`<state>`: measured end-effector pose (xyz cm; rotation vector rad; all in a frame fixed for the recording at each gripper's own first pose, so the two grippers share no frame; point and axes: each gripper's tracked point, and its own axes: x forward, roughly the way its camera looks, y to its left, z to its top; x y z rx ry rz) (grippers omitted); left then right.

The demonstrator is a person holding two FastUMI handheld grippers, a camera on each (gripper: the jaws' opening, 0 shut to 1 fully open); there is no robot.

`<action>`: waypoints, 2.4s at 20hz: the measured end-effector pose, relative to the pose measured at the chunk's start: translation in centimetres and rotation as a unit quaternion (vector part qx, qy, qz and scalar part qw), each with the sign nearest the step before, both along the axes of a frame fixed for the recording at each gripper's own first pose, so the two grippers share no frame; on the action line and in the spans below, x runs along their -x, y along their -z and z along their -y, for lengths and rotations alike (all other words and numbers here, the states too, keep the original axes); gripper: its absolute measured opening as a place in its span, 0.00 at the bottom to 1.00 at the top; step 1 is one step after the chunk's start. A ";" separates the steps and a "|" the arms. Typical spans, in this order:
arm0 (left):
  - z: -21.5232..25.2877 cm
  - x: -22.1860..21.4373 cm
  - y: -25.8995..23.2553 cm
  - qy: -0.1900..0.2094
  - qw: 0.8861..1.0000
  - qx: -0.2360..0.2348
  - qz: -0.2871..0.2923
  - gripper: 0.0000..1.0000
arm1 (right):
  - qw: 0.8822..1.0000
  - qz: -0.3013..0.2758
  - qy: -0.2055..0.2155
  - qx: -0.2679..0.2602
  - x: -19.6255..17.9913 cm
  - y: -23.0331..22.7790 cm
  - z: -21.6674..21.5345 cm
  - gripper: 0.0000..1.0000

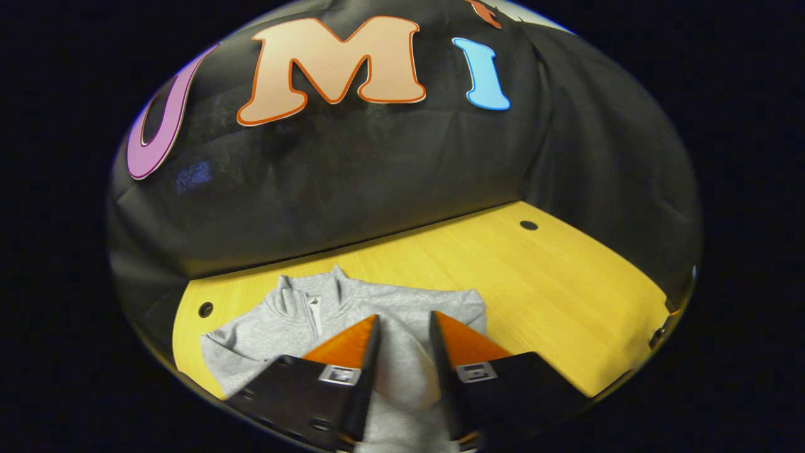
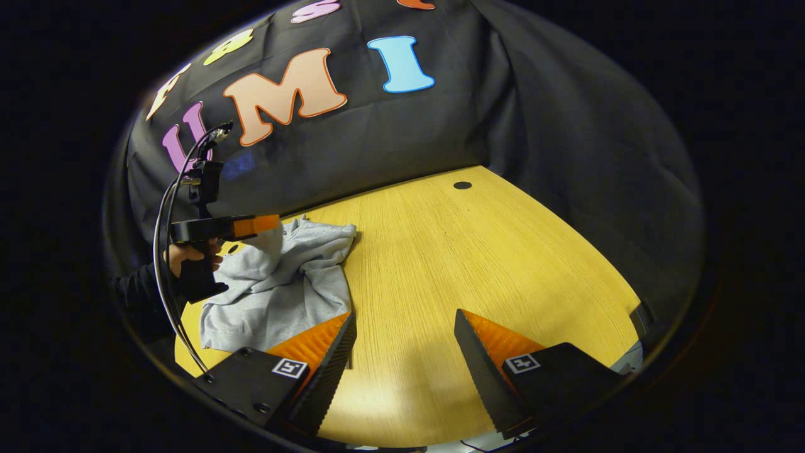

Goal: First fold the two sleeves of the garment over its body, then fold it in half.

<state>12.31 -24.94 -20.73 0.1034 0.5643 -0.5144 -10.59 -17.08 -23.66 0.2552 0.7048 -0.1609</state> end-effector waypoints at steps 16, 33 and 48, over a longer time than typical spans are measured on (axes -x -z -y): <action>-20.4 5.5 -4.2 -0.158 0.986 -0.008 0.056 0.95 | 0.995 0.013 -0.093 -0.022 -5.8 0.4 -9.0 0.98; -31.7 20.4 12.0 -0.218 0.965 -0.052 -0.138 0.96 | 0.990 -0.059 -0.118 0.043 -4.7 7.5 -11.5 0.98; -28.8 20.3 13.4 -0.181 0.970 -0.011 -0.159 0.57 | 0.975 -0.133 -0.168 0.059 -3.3 12.4 -13.3 0.78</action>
